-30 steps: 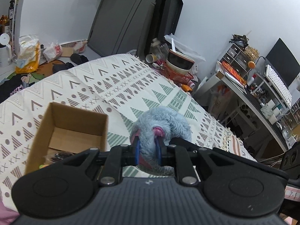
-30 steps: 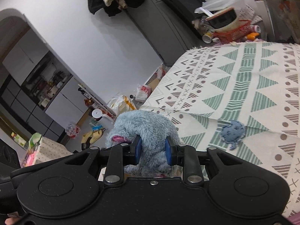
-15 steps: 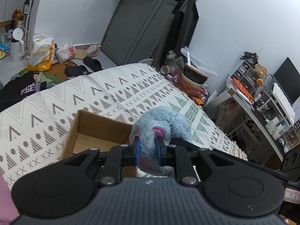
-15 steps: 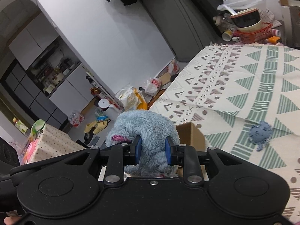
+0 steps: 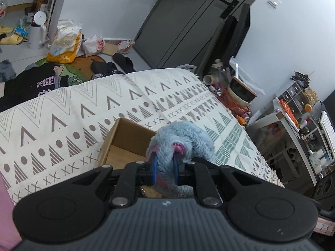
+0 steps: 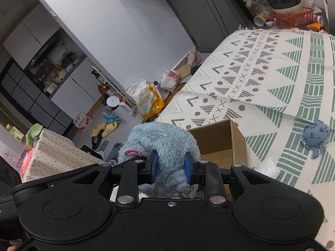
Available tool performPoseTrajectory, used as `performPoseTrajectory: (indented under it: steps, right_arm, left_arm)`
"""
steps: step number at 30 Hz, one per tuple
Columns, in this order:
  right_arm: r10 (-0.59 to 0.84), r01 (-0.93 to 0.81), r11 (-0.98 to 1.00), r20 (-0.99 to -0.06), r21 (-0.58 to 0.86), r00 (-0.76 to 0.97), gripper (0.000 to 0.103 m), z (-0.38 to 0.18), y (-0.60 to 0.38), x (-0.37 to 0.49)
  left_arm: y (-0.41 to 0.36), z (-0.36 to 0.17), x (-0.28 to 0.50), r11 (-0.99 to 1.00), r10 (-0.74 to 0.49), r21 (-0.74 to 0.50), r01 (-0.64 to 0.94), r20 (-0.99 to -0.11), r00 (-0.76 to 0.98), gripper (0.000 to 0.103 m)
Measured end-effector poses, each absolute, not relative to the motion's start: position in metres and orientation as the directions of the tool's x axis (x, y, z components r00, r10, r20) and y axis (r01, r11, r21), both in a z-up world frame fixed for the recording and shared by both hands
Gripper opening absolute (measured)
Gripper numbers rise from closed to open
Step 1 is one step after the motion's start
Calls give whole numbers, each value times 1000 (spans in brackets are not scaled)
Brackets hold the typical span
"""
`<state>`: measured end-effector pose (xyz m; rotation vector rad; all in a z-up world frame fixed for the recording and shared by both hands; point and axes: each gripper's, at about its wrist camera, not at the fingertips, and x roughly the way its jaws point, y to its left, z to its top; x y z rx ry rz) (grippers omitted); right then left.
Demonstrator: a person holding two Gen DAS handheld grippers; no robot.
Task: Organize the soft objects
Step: 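Lift the grey plush mouse with both tools and carry it over the box, then open both tools to drop the grey mouse into the box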
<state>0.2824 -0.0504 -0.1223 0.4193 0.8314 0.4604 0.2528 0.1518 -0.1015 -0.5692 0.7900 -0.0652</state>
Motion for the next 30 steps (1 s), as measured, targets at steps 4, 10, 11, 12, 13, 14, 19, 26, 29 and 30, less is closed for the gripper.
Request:
performPoseTrajectory:
  steps: [4,10,11,12,13,14,19,26,29,30]
  right_arm:
    - [545,-196,816,-612,544,573,25,-135,-47,294]
    - [561,-171,801,-620,574,548,33,-154,-39,310]
    - [566,-162,797,-627,581,535,33,-158,-39,313]
    - [565,-153,797,-632,584,531,34,-160,-40,314]
    - [563,-152,798,-633,583,531,38,-161,-41,314]
    - [564,-155,798,-631,582,533,42,-161,-44,313]
    - [569,-176,795,-613,580,548,54,-152,-61,306]
    - [555,-201,810,-611,551,565,72,-137,-89,294]
    - [544,-200,818,-612,539,574,77,-132,-105,290]
    - [539,-200,821,-611,535,580,78,-130,-111,289]
  left_arm:
    - [157,-114,265,842,-260,-511,-173,-666,700,14]
    - [165,-128,282,838,-236,-500,-218,-692,682,14]
    - [167,-131,284,835,-226,-497,-235,-700,677,15]
    - [169,-133,286,834,-207,-488,-256,-708,676,17]
    - [170,-133,286,840,-182,-468,-275,-720,670,19]
    - [171,-133,287,847,-159,-447,-290,-732,662,19]
    - [175,-133,286,845,-137,-430,-317,-747,650,42]
    - [157,-118,280,864,-86,-388,-321,-741,666,73]
    - [144,-110,277,878,-64,-364,-311,-734,676,77]
    - [138,-106,276,885,-60,-355,-301,-729,682,77]
